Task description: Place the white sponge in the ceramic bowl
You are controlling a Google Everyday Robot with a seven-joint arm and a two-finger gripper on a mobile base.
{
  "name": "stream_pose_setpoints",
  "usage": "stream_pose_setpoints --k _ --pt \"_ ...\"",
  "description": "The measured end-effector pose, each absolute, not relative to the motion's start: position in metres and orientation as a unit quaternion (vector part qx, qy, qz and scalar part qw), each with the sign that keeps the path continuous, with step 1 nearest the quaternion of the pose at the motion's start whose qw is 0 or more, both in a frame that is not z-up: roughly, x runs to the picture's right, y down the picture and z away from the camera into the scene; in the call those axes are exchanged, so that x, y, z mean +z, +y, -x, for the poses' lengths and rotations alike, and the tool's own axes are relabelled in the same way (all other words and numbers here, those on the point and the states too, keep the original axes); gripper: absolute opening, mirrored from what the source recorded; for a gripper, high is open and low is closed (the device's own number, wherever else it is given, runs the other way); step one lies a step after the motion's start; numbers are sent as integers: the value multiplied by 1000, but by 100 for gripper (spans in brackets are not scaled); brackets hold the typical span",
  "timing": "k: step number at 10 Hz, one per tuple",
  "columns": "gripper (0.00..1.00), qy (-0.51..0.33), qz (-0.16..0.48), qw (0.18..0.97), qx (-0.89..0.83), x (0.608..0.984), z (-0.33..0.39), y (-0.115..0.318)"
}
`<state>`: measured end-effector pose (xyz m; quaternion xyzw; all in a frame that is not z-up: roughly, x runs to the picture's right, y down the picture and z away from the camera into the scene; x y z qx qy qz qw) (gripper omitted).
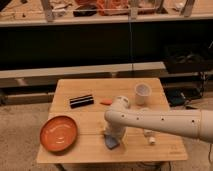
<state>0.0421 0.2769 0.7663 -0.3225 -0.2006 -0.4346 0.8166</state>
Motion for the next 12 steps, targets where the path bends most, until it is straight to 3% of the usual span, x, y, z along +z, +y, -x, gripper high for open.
stream_pose_setpoints --k 12 --pt "80 -210 321 807 -448 776 -31 282"
